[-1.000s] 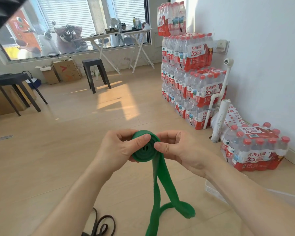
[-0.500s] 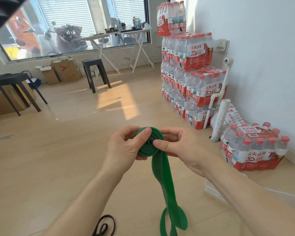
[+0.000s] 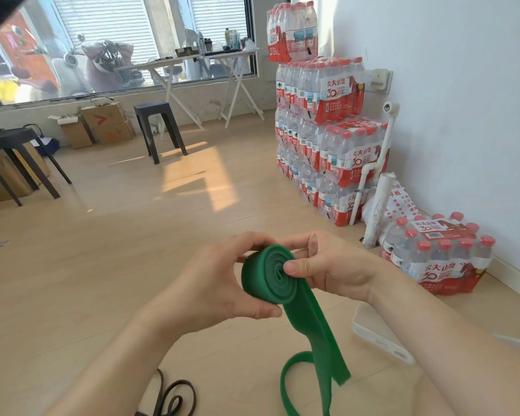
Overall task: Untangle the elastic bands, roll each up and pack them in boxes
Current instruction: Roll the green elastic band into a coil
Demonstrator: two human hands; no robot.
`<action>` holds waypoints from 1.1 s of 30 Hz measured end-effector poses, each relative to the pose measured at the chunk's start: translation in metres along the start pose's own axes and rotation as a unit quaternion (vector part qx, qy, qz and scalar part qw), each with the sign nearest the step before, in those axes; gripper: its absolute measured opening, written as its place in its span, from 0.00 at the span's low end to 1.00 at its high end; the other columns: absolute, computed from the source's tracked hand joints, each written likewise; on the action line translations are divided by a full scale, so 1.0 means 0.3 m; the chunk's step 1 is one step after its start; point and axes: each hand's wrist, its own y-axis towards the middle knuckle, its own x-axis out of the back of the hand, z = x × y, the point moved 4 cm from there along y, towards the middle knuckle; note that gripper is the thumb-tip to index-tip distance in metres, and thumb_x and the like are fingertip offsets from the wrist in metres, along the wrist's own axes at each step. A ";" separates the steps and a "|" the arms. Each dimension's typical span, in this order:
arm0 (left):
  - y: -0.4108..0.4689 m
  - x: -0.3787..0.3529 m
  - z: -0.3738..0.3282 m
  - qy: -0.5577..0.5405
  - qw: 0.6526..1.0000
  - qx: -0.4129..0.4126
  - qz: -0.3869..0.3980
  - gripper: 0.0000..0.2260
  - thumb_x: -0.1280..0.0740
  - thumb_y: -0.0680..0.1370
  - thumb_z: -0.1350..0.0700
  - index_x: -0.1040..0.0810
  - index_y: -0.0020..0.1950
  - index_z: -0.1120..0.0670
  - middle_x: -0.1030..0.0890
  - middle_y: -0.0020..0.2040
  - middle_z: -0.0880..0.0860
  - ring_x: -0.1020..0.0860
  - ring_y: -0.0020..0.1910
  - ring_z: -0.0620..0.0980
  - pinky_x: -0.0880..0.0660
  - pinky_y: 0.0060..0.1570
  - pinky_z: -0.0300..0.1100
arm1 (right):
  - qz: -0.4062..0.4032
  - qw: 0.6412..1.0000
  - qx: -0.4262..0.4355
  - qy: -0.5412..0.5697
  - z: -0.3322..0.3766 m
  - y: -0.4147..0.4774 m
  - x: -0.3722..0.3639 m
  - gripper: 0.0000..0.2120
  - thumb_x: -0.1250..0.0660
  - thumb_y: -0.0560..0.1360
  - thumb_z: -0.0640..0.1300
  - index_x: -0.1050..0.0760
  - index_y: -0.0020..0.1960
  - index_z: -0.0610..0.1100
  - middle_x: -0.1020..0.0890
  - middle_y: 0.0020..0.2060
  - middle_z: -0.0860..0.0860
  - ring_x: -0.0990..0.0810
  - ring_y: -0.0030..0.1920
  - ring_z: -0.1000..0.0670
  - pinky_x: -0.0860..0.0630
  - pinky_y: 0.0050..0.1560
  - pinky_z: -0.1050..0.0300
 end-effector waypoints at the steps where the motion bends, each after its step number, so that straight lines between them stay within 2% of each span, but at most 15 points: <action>1: -0.002 -0.005 -0.001 -0.020 1.000 0.002 -0.009 0.29 0.19 0.59 0.51 0.26 0.56 0.42 0.20 0.52 0.39 0.22 0.55 0.38 0.28 0.57 0.32 | 0.006 1.000 -0.003 0.013 -0.009 0.002 -0.003 0.34 0.19 0.61 0.39 0.28 0.62 0.31 0.17 0.47 0.38 0.16 0.43 0.44 0.19 0.44 0.53; 3: -0.004 -0.004 0.006 -0.064 0.997 0.016 -0.034 0.27 0.19 0.58 0.52 0.26 0.53 0.45 0.19 0.47 0.45 0.20 0.49 0.46 0.22 0.51 0.44 | 0.000 1.000 0.010 0.021 -0.019 0.012 -0.011 0.33 0.20 0.62 0.47 0.28 0.60 0.34 0.17 0.45 0.39 0.17 0.42 0.46 0.19 0.44 0.55; 5: -0.002 0.002 0.014 -0.085 0.994 0.034 -0.058 0.27 0.20 0.57 0.50 0.27 0.52 0.46 0.20 0.46 0.48 0.20 0.43 0.50 0.20 0.44 0.48 | -0.013 1.000 0.023 -0.014 -0.020 0.019 -0.022 0.30 0.27 0.68 0.53 0.28 0.60 0.33 0.19 0.47 0.42 0.19 0.44 0.48 0.21 0.49 0.57; 6: 0.000 0.004 0.018 -0.087 0.993 0.044 -0.066 0.27 0.20 0.56 0.49 0.27 0.51 0.45 0.20 0.45 0.49 0.20 0.42 0.50 0.20 0.41 0.48 | -0.017 0.998 0.025 -0.056 -0.019 0.018 -0.027 0.29 0.31 0.71 0.55 0.28 0.61 0.32 0.19 0.48 0.43 0.19 0.47 0.48 0.22 0.53 0.55; 8: 0.001 0.011 0.025 -0.084 0.991 0.064 -0.080 0.28 0.20 0.55 0.48 0.28 0.51 0.44 0.21 0.46 0.48 0.20 0.41 0.50 0.20 0.39 0.46 | -0.017 0.990 0.023 -0.136 -0.014 0.010 -0.034 0.31 0.34 0.72 0.61 0.27 0.63 0.38 0.18 0.52 0.42 0.20 0.52 0.47 0.25 0.61 0.50; 10: 0.000 0.017 0.034 -0.076 0.989 0.080 -0.096 0.29 0.19 0.56 0.50 0.29 0.51 0.44 0.22 0.46 0.48 0.21 0.41 0.49 0.20 0.38 0.45 | -0.016 0.984 0.016 -0.177 -0.008 -0.003 -0.041 0.33 0.32 0.66 0.67 0.26 0.64 0.48 0.18 0.56 0.44 0.19 0.56 0.47 0.27 0.64 0.48; 12: 0.002 0.014 0.036 -0.051 0.990 0.076 -0.110 0.29 0.18 0.58 0.54 0.31 0.51 0.45 0.23 0.44 0.49 0.24 0.38 0.46 0.23 0.35 0.41 | -0.031 0.976 0.019 -0.216 -0.001 -0.004 -0.050 0.36 0.28 0.60 0.71 0.25 0.63 0.56 0.17 0.54 0.48 0.18 0.56 0.48 0.25 0.63 0.49; 14: 0.008 0.002 0.031 0.003 0.991 0.070 -0.112 0.28 0.20 0.58 0.54 0.33 0.49 0.44 0.25 0.43 0.48 0.26 0.38 0.43 0.26 0.34 0.37 | -0.054 0.964 0.029 -0.257 0.002 0.005 -0.062 0.35 0.27 0.58 0.69 0.25 0.62 0.59 0.17 0.51 0.50 0.17 0.54 0.51 0.23 0.60 0.49; 18: 0.012 -0.014 0.045 0.105 0.986 0.073 -0.105 0.29 0.23 0.59 0.52 0.40 0.46 0.39 0.31 0.46 0.40 0.30 0.44 0.40 0.33 0.35 0.33 | -0.113 0.954 0.058 -0.273 0.012 0.013 -0.077 0.32 0.24 0.58 0.64 0.24 0.60 0.57 0.18 0.48 0.51 0.17 0.49 0.51 0.20 0.54 0.48; 20: 0.015 -0.015 0.046 0.133 0.984 0.052 -0.108 0.31 0.23 0.59 0.50 0.42 0.48 0.37 0.33 0.48 0.38 0.31 0.46 0.42 0.35 0.39 0.36 | -0.126 0.956 0.069 -0.255 0.018 0.010 -0.077 0.29 0.20 0.60 0.56 0.24 0.59 0.54 0.18 0.48 0.48 0.16 0.49 0.49 0.19 0.52 0.48; 22: 0.022 -0.016 0.042 0.142 0.985 0.025 -0.100 0.34 0.22 0.57 0.49 0.44 0.50 0.35 0.34 0.51 0.37 0.32 0.49 0.40 0.35 0.40 0.32 | -0.136 0.955 0.079 -0.251 0.026 0.007 -0.073 0.27 0.19 0.62 0.48 0.24 0.58 0.52 0.18 0.48 0.47 0.16 0.48 0.49 0.18 0.51 0.49; 25: 0.023 0.000 0.042 0.115 0.991 0.019 -0.069 0.35 0.19 0.57 0.48 0.42 0.50 0.38 0.33 0.53 0.36 0.32 0.54 0.35 0.35 0.48 0.25 | -0.152 0.946 0.089 -0.271 0.038 0.001 -0.067 0.28 0.18 0.62 0.44 0.27 0.57 0.52 0.19 0.50 0.49 0.17 0.49 0.52 0.19 0.50 0.53; 28: 0.004 0.011 0.046 -0.002 0.998 0.064 -0.008 0.35 0.20 0.62 0.52 0.39 0.58 0.36 0.30 0.58 0.35 0.30 0.59 0.32 0.34 0.54 0.23 | -0.155 0.943 0.095 -0.279 0.047 -0.004 -0.051 0.30 0.18 0.59 0.44 0.27 0.57 0.56 0.19 0.51 0.52 0.19 0.53 0.53 0.20 0.55 0.49; 31: 0.004 0.016 0.047 -0.056 0.996 0.072 0.006 0.37 0.20 0.62 0.53 0.35 0.64 0.39 0.23 0.59 0.40 0.24 0.58 0.37 0.28 0.58 0.31 | -0.120 0.959 0.105 -0.233 0.051 -0.009 -0.046 0.31 0.18 0.60 0.37 0.27 0.58 0.52 0.19 0.53 0.48 0.18 0.54 0.49 0.21 0.56 0.45; 33: 0.004 0.024 0.048 -0.095 0.993 0.073 0.008 0.36 0.20 0.61 0.53 0.31 0.66 0.44 0.21 0.58 0.44 0.22 0.57 0.42 0.25 0.58 0.38 | -0.091 0.966 0.103 -0.217 0.053 -0.011 -0.051 0.30 0.20 0.61 0.33 0.27 0.58 0.49 0.20 0.54 0.46 0.18 0.54 0.47 0.20 0.54 0.46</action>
